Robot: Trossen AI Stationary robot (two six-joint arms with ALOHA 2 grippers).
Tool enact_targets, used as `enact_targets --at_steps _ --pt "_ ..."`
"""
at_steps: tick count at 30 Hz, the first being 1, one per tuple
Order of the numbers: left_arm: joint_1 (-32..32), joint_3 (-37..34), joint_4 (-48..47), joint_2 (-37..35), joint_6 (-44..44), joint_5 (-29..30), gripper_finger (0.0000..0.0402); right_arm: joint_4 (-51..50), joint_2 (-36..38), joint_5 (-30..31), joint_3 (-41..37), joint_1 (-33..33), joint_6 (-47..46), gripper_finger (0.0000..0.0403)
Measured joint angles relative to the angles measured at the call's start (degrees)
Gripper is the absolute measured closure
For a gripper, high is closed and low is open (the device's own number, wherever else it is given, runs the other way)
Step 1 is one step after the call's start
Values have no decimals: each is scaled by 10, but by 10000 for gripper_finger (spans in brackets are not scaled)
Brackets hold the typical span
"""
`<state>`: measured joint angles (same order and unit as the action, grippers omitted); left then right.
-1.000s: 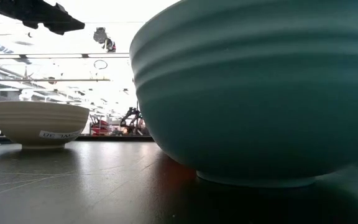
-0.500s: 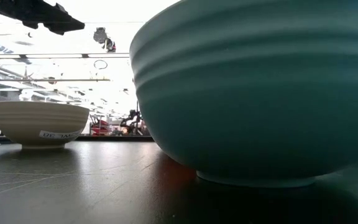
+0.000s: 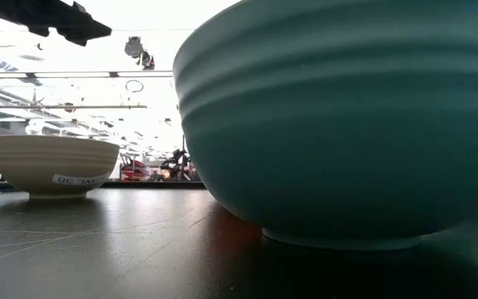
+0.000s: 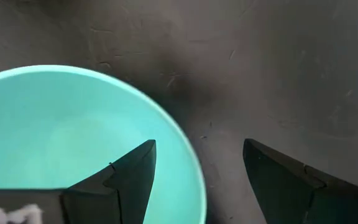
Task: Nest bowls inside each other
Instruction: Stack the light blue bowl on the white bowl
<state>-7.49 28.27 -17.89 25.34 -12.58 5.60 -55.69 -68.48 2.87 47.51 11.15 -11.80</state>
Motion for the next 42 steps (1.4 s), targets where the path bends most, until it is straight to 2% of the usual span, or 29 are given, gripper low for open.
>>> enact_targets --at_steps 13,18,22,34,38,42 --pt "-8 0 1 0 0 -1 170 22 -26 -2 0 42 66 171" --pt "-21 0 2 0 -1 -1 170 35 -29 -77 -1 49 65 186" --pt "-31 0 1 0 -1 1 170 39 -29 -104 -11 49 65 191" --pt "-43 0 1 0 -3 4 170 49 -29 -105 -44 49 67 198" --pt "-43 0 1 0 -3 5 170 49 -29 -105 -44 49 70 245" --pt "-43 0 1 0 -3 5 170 49 -29 -103 -44 50 73 345"
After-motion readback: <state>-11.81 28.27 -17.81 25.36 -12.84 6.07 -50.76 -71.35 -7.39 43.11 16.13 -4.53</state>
